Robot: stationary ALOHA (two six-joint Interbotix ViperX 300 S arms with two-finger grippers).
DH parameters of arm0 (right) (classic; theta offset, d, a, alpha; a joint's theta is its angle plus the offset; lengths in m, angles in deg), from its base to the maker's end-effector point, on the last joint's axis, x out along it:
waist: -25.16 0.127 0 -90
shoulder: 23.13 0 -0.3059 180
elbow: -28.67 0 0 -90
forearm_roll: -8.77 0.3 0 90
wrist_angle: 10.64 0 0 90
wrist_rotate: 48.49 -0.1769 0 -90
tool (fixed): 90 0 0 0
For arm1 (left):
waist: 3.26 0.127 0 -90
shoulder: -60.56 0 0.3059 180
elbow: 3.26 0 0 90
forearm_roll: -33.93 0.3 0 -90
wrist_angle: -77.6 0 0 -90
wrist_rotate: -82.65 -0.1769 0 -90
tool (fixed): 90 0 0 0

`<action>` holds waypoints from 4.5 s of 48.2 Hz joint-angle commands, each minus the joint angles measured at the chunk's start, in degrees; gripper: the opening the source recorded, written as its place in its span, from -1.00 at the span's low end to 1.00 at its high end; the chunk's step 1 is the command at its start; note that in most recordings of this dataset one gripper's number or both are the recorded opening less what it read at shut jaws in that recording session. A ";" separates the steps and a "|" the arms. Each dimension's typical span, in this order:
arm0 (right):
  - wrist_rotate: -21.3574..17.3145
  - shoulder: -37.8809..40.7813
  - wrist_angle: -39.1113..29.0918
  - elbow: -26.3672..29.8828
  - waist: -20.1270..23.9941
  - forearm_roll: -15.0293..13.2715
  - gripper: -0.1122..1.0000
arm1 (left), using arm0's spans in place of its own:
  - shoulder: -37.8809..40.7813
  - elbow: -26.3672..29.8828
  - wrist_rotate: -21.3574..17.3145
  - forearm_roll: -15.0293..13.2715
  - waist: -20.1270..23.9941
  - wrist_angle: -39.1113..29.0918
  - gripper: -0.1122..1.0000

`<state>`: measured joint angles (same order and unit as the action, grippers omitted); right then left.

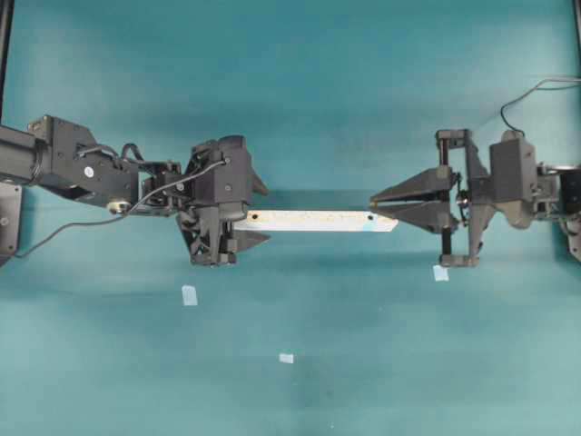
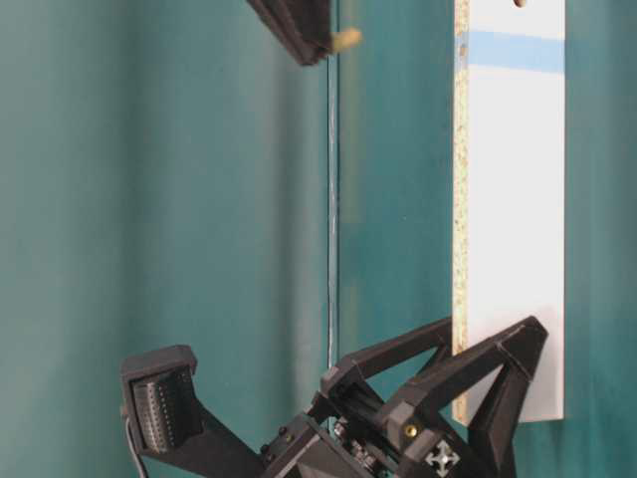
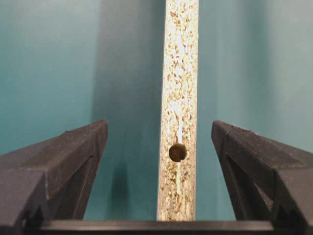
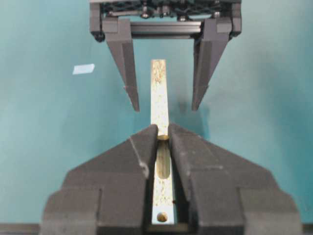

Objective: Insert the rod into the hole on the wooden board.

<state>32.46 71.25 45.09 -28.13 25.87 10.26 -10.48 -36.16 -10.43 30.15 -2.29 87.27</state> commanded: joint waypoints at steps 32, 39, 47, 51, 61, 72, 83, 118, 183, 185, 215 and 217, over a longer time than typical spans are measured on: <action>0.00 2.37 3.25 0.26 0.53 1.76 -0.63 | -0.79 -0.09 -0.18 0.26 0.26 0.44 0.81; 0.00 2.37 3.25 0.26 0.44 2.02 -0.63 | -0.88 -0.26 -0.44 0.26 0.09 0.44 0.67; 0.00 2.37 2.55 0.26 0.44 2.29 -0.63 | -0.79 -0.18 -1.67 0.26 -0.44 0.44 0.54; 0.00 2.37 1.93 0.18 0.44 2.46 -0.63 | -0.79 -0.18 -1.93 0.26 -0.62 0.44 0.53; 0.09 2.37 1.76 0.26 0.53 2.37 -0.63 | -0.88 -0.18 -1.93 0.26 -0.97 0.44 0.35; 0.09 2.55 1.76 0.26 0.44 2.46 -0.63 | -0.79 -0.18 -1.93 0.26 -0.97 0.44 0.14; 0.09 2.64 1.76 0.26 0.44 2.55 -0.63 | -0.79 -0.18 -2.02 0.26 -1.05 0.26 0.07; 0.26 8.88 8.09 1.14 0.53 2.55 -0.63 | -0.79 -0.26 -1.93 0.26 -1.14 0.18 -0.21; 0.26 12.57 8.79 0.79 1.49 2.81 -0.63 | -0.79 -0.18 -1.85 0.26 -1.05 0.00 -0.21; 0.26 12.83 8.79 0.79 1.49 2.99 -0.63 | -0.79 -0.18 -1.85 0.26 -1.14 0.00 -0.21; 0.26 13.01 8.26 0.18 1.67 4.13 -0.63 | -0.79 -0.70 -1.85 0.26 -1.05 0.00 -0.21; 0.26 12.92 8.26 0.09 1.67 4.13 -0.62 | -0.79 -0.70 -1.85 0.26 -1.05 0.00 -0.21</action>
<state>32.64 84.69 53.35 -27.95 27.36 14.22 -10.48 -37.04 -12.01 30.24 -3.26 87.09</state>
